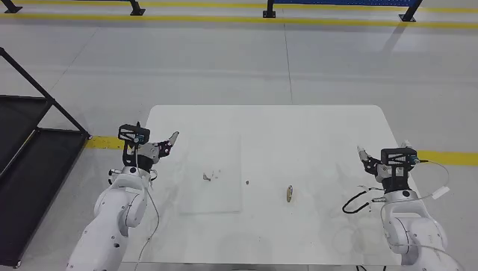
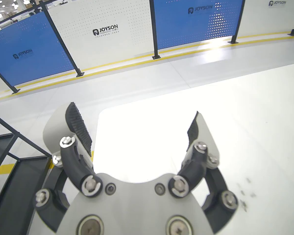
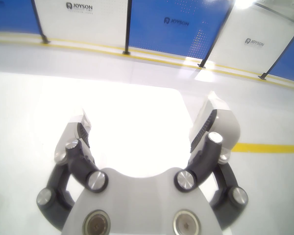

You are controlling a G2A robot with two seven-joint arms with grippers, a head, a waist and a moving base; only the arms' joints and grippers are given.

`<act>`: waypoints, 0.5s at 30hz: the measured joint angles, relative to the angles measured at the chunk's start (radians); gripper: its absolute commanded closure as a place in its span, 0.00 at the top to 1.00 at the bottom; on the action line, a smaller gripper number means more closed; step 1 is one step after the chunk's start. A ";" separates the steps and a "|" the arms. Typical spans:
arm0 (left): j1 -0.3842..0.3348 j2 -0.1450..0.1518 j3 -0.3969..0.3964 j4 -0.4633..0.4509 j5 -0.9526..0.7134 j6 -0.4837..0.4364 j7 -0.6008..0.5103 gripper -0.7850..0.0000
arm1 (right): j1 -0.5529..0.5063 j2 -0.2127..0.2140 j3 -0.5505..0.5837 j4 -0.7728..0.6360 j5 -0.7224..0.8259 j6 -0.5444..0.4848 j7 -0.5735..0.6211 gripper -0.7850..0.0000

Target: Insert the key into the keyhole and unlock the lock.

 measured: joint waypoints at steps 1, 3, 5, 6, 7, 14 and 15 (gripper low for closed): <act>-0.003 0.000 -0.005 -0.014 -0.024 -0.004 -0.027 1.00 | 0.000 0.000 0.000 0.000 0.000 0.000 0.000 1.00; -0.007 0.000 -0.017 -0.053 -0.058 -0.005 -0.097 1.00 | 0.000 0.000 0.000 0.000 0.000 0.000 0.000 1.00; -0.006 0.000 -0.026 -0.092 -0.078 0.000 -0.159 1.00 | 0.000 0.000 0.000 0.000 0.000 0.000 0.000 1.00; -0.006 -0.001 -0.032 -0.119 -0.096 0.010 -0.203 1.00 | 0.000 0.000 0.000 0.000 0.000 0.000 0.000 1.00; -0.007 -0.001 -0.036 -0.140 -0.112 0.018 -0.240 1.00 | 0.000 0.000 0.000 0.000 0.000 0.000 0.000 1.00; -0.039 0.000 -0.056 -0.283 -0.224 0.063 -0.566 1.00 | 0.000 0.000 0.000 0.000 0.000 0.000 0.000 1.00; -0.046 0.001 -0.054 -0.301 -0.242 0.064 -0.626 1.00 | 0.000 0.000 0.000 0.000 0.000 0.000 0.000 1.00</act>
